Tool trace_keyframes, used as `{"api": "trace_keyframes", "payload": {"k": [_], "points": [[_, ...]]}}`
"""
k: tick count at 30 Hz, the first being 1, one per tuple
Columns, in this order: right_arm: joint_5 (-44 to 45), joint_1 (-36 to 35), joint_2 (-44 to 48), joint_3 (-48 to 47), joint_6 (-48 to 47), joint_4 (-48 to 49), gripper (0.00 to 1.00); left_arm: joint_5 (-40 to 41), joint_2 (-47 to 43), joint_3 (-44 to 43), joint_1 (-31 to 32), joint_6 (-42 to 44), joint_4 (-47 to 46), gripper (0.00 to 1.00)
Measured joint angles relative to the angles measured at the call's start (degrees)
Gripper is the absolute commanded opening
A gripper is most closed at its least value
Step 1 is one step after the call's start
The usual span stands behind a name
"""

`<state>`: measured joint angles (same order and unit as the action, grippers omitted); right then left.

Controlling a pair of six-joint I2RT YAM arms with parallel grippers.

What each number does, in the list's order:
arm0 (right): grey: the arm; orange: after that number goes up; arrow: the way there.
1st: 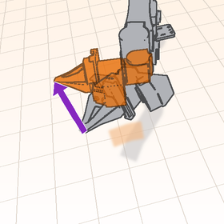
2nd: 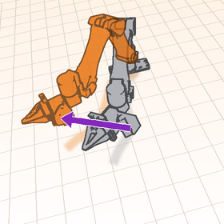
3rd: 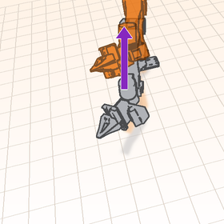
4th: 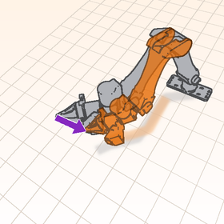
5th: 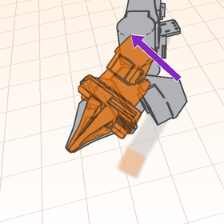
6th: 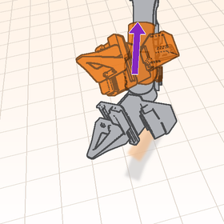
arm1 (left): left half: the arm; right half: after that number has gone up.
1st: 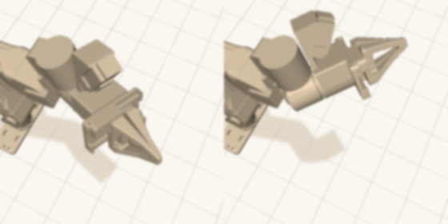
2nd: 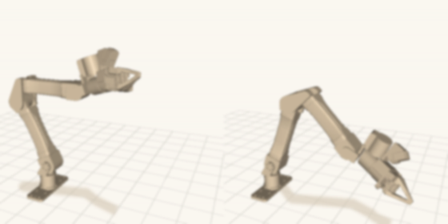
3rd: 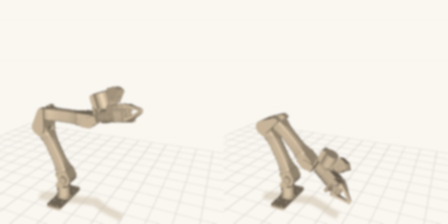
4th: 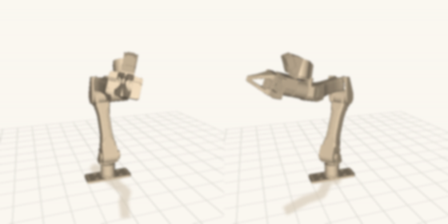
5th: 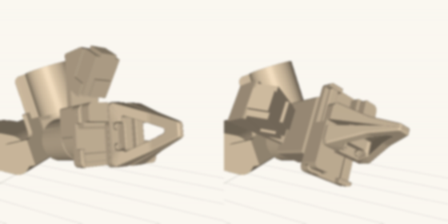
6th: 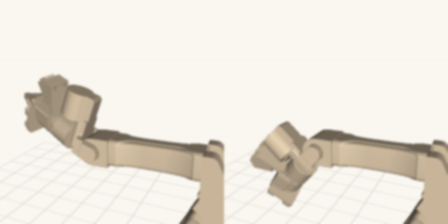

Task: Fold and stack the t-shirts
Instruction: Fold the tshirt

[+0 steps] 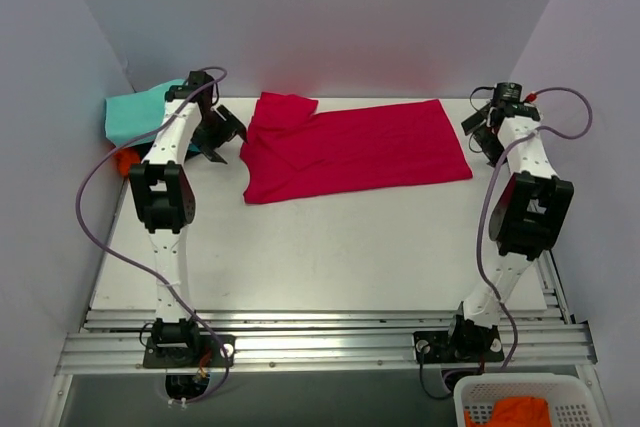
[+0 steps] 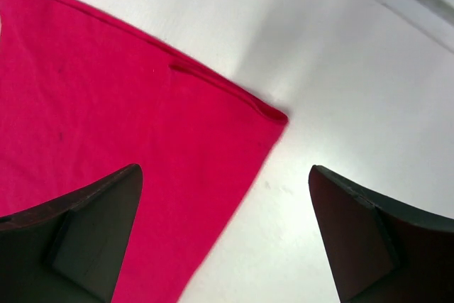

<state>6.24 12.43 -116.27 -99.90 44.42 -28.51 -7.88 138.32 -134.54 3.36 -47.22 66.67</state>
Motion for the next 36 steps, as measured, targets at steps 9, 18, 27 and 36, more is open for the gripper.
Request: {"api": "trace_keyframes", "payload": {"k": [9, 18, 27, 36], "points": [[0.2, 0.3, 16.7, 18.4, -1.7, 2.4, 1.00, 5.7, -21.7, 30.9, 7.2, -0.6, -2.3, 0.82], [-1.6, 0.2, 13.8, 28.1, -2.4, 6.6, 0.99, 7.7, -22.7, 40.7, 10.6, -6.2, -5.6, 0.82], [-1.3, -0.1, 5.3, 25.9, -3.0, 11.1, 0.97, 12.0, -22.7, 42.5, 10.8, -12.3, -9.5, 0.82], [1.6, -0.9, 1.9, 22.6, -3.9, 15.1, 0.88, 14.8, -20.4, 42.5, 10.8, -14.1, -11.4, 0.80]]}}
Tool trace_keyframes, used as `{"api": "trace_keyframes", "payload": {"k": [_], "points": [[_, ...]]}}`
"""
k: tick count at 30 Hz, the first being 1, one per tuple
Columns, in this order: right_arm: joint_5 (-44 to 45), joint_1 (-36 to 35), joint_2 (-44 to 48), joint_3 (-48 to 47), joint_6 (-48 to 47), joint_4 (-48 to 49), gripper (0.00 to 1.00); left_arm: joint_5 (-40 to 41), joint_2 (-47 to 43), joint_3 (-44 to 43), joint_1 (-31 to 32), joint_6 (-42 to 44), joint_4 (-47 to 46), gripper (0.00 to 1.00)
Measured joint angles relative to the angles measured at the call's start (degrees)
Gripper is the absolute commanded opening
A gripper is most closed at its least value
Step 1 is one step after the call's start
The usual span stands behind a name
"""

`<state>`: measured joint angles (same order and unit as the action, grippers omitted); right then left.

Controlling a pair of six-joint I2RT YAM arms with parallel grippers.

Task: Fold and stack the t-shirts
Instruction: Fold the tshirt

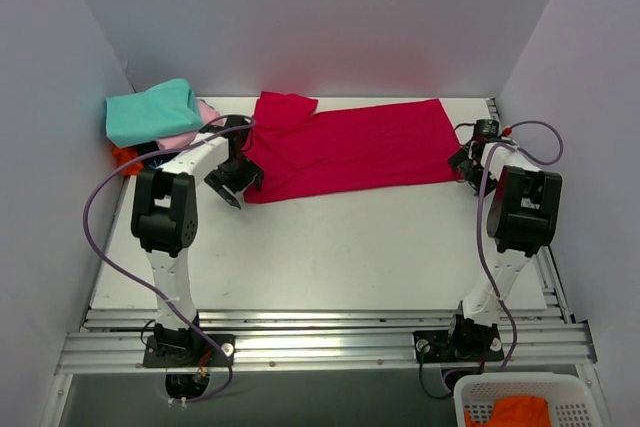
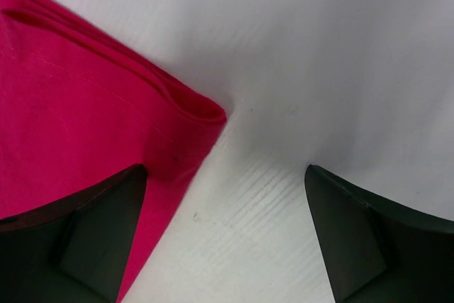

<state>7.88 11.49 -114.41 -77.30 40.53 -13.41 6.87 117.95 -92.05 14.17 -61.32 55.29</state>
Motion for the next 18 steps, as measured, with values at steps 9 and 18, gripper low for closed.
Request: {"api": "trace_keyframes", "payload": {"k": [9, 18], "points": [[2.2, -1.4, -2.8, -1.9, 0.0, 4.9, 0.27, 0.6, 2.8, -1.1, 0.0, 0.1, -0.3, 0.61], [2.0, -1.7, -4.6, -3.0, 1.2, 8.2, 0.00, 1.7, 3.6, -3.6, -0.2, 0.7, -0.3, 0.18]]}}
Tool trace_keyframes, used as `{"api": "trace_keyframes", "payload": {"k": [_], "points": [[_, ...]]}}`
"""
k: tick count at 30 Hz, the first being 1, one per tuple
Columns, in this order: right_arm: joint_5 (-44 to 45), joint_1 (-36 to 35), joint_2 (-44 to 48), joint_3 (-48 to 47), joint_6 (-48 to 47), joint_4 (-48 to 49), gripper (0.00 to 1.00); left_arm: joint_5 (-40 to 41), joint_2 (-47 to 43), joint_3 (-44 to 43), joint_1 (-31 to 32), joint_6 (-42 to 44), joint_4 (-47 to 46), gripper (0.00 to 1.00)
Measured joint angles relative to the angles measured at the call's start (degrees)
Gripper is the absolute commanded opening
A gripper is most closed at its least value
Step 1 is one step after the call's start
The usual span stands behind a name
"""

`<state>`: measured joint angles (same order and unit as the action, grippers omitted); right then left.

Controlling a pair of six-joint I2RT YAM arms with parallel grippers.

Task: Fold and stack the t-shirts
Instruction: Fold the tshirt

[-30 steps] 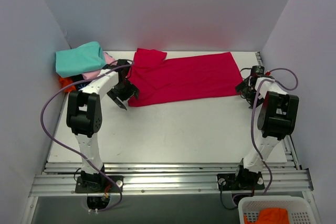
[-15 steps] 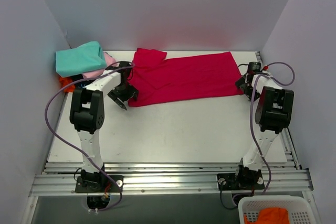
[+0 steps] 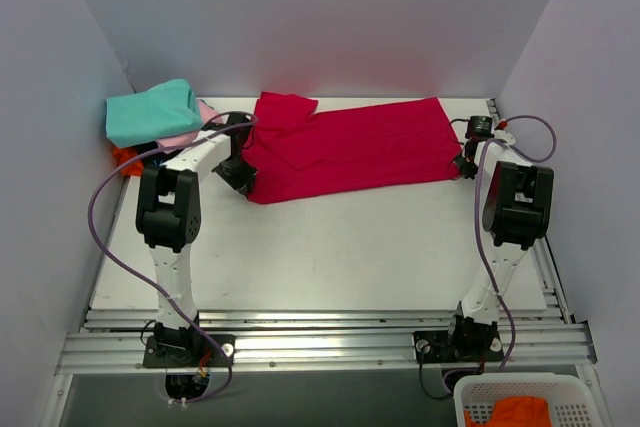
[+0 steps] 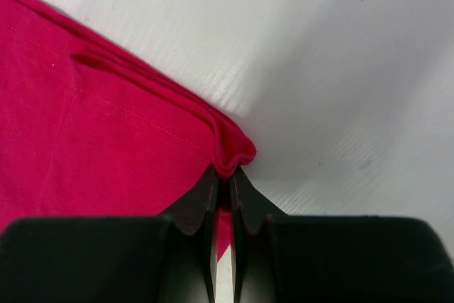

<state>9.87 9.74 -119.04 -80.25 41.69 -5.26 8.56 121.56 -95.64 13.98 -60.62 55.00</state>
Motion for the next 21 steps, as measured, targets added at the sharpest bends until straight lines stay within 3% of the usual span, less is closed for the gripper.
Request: {"api": "trace_keyframes", "payload": {"k": [2, 5, 12, 21], "points": [[0.0, 0.0, 0.0, 0.0, -0.1, 0.0, 0.00, 0.0, 0.0, 0.0, -0.2, 0.3, 0.0, 0.09], [0.0, 0.0, 0.2, 0.2, -0.6, 0.1, 0.00, 0.3, 0.0, 0.0, -0.3, 0.9, 0.1, 0.03], [-0.4, 0.0, 6.0, 6.4, -1.9, -4.5, 0.00, 1.3, -4.3, 4.6, -0.6, 2.4, 0.7, 0.02], [-2.5, 0.0, 25.3, 19.2, -3.0, -18.4, 0.00, 1.5, -22.7, 19.3, -1.0, 2.9, 2.5, 0.02]]}}
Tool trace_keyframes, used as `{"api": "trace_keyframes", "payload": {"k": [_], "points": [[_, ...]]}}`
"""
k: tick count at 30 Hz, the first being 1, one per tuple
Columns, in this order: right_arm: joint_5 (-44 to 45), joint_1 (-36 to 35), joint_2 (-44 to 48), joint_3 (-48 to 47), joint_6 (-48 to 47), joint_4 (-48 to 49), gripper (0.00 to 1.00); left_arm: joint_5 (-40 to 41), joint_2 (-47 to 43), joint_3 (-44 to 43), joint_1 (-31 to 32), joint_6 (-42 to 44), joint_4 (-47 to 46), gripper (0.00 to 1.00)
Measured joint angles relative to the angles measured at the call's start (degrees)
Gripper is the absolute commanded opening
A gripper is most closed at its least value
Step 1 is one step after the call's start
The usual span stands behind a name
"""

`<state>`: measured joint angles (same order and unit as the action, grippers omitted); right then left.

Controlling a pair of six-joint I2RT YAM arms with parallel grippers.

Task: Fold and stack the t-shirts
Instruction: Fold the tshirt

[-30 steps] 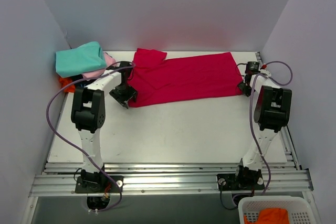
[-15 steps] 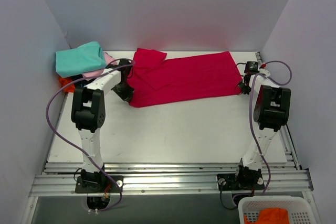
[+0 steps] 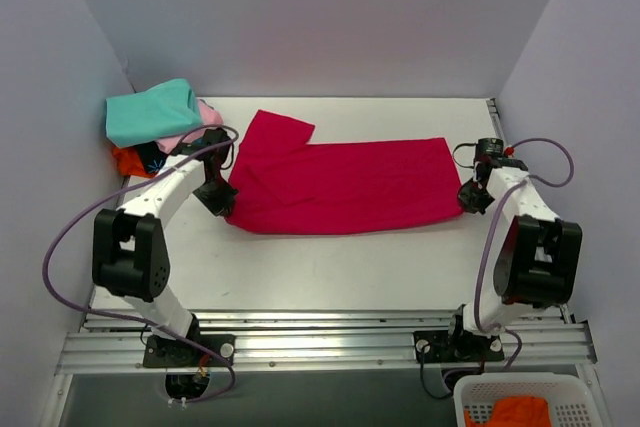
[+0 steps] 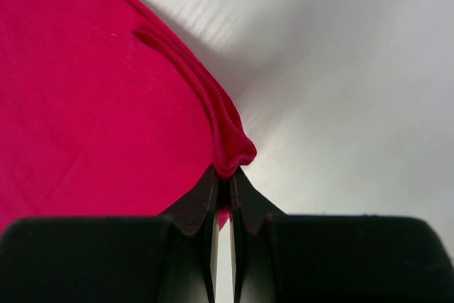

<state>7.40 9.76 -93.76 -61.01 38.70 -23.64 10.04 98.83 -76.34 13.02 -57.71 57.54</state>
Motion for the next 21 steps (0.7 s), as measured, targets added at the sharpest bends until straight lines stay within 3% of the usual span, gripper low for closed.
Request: {"api": "trace_keyframes", "payload": {"k": [6, 10, 11, 13, 14, 16, 17, 21], "points": [[-0.3, 0.0, 13.7, 3.1, -1.1, -6.3, 0.00, -0.1, -9.8, 8.3, 0.0, 0.2, 2.3, 0.04], [-0.3, 0.1, 18.8, 5.7, -1.9, -10.2, 0.00, -0.7, -15.3, 13.2, 0.0, 0.2, 4.3, 0.15], [-0.3, 0.0, 19.6, 6.4, -2.1, -11.3, 0.16, -0.9, -16.5, 14.3, 0.0, 0.2, 4.9, 0.30], [-0.3, 0.0, 20.7, 7.0, -2.2, -13.6, 0.47, -1.3, -18.7, 16.4, 0.0, 0.7, 6.1, 0.50], [-0.2, 0.0, 21.1, 7.0, -2.4, -14.7, 0.75, -1.4, -19.7, 17.2, 0.0, 0.8, 6.8, 0.68], [0.3, 0.0, 21.7, 6.9, -2.7, -16.1, 0.84, -1.8, -21.2, 18.3, 0.0, 1.2, 8.5, 0.80], [0.5, 0.0, 21.9, 6.8, -3.0, -16.9, 0.93, -2.0, -21.9, 18.5, 0.0, 1.3, 9.5, 0.83], [1.3, 0.0, 22.9, 6.0, -2.9, -19.7, 0.94, -2.8, -25.4, 18.6, 0.0, 1.4, 13.0, 0.85]]}}
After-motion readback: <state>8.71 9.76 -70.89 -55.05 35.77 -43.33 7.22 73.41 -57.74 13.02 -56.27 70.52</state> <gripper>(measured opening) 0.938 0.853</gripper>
